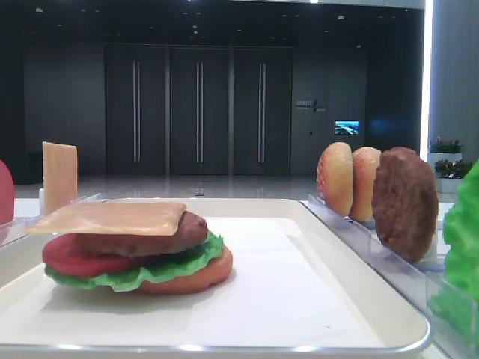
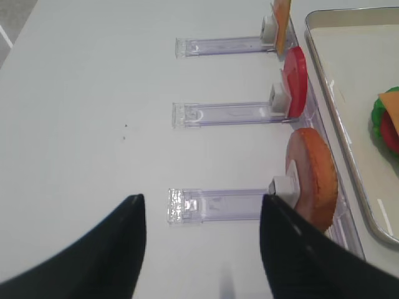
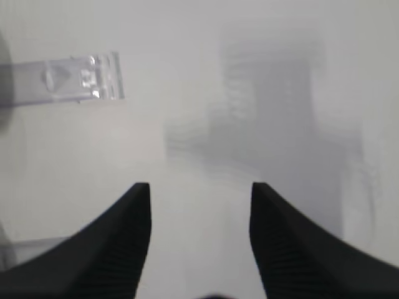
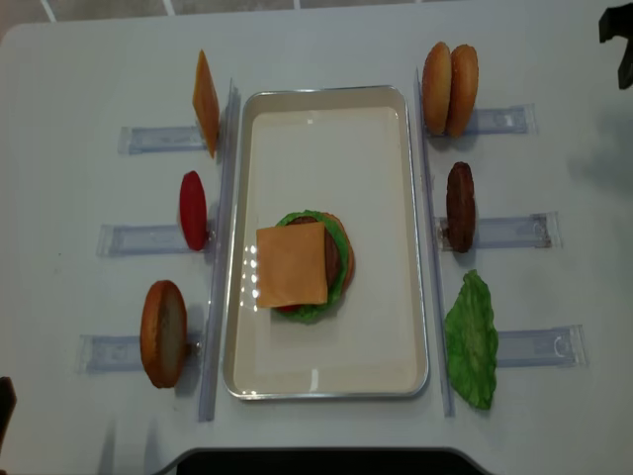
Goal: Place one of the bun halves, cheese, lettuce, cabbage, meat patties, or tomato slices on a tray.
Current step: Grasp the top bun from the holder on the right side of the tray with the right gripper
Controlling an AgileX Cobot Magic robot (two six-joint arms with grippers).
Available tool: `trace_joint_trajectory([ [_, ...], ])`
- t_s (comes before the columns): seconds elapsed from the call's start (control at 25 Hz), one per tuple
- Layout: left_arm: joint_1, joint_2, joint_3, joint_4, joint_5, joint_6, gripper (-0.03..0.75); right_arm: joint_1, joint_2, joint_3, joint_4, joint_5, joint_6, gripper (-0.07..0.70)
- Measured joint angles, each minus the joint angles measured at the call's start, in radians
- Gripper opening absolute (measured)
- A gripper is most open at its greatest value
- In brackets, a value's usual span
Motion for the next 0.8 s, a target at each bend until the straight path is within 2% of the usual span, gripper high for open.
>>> trace_joint_trajectory([
  [0.2, 0.0, 0.0, 0.0, 0.0, 0.0, 0.0, 0.444, 0.014, 0.108, -0.186, 0.017, 0.058, -0.003, 0.348],
  [0.32, 0.0, 0.0, 0.0, 0.0, 0.0, 0.0, 0.444, 0.051, 0.134, -0.229, 0.022, 0.077, 0.019, 0.348],
  [0.44, 0.0, 0.0, 0.0, 0.0, 0.0, 0.0, 0.444, 0.14, 0.134, -0.237, 0.029, 0.084, 0.062, 0.348],
  [0.56, 0.0, 0.0, 0.0, 0.0, 0.0, 0.0, 0.444, 0.271, 0.136, -0.238, 0.036, 0.082, 0.116, 0.348],
  [0.8, 0.0, 0.0, 0.0, 0.0, 0.0, 0.0, 0.444, 0.497, 0.136, -0.238, 0.033, 0.008, 0.21, 0.348],
])
